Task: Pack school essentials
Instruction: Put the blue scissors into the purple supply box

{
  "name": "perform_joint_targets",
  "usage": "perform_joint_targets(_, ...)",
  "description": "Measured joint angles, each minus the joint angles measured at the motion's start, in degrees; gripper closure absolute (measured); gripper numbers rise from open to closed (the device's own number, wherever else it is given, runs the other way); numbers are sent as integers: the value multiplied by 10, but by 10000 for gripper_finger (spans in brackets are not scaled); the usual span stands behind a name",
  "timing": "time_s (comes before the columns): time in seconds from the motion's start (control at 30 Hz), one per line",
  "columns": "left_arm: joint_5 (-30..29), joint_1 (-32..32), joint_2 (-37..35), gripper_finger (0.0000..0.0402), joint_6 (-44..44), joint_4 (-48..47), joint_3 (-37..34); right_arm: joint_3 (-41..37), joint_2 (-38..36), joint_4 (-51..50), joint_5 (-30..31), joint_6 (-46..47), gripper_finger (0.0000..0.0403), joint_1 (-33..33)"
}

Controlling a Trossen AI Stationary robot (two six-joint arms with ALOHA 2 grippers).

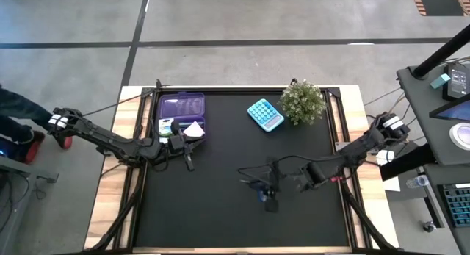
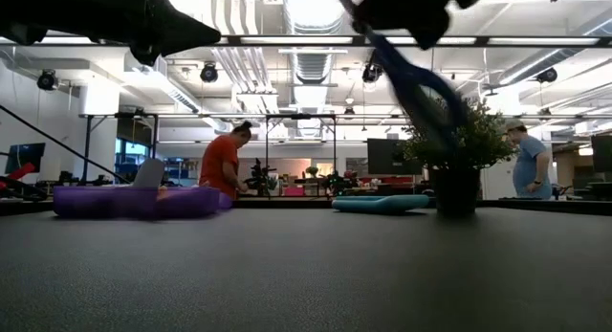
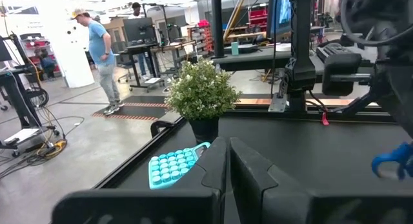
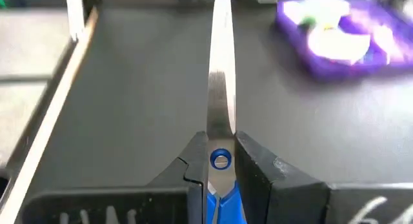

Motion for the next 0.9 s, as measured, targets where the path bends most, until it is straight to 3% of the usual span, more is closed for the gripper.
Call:
perform_joint_targets(0.2,28,0,0,400,-1,6,0,-100,8,353,-106,-89,360,-56)
perform_joint_targets(0.37,131,0,0,400,-1,44,0,-137,25,558,-211,-71,360,-96)
perform_joint_targets(0.47,219,0,2,400,-2,71,0,-138,35,590,-255,-50,360,-110)
perform_joint_targets(0.6,314,0,17,400,-2,118,0,-132,56,592,-264,-53,360,-115)
perform_joint_targets(0.73,353,0,48,400,-17,159,0,-126,81,616,-277,-58,360,-114)
perform_joint_targets(0.9,360,0,101,400,-30,180,7,-121,118,699,-331,-51,360,-114)
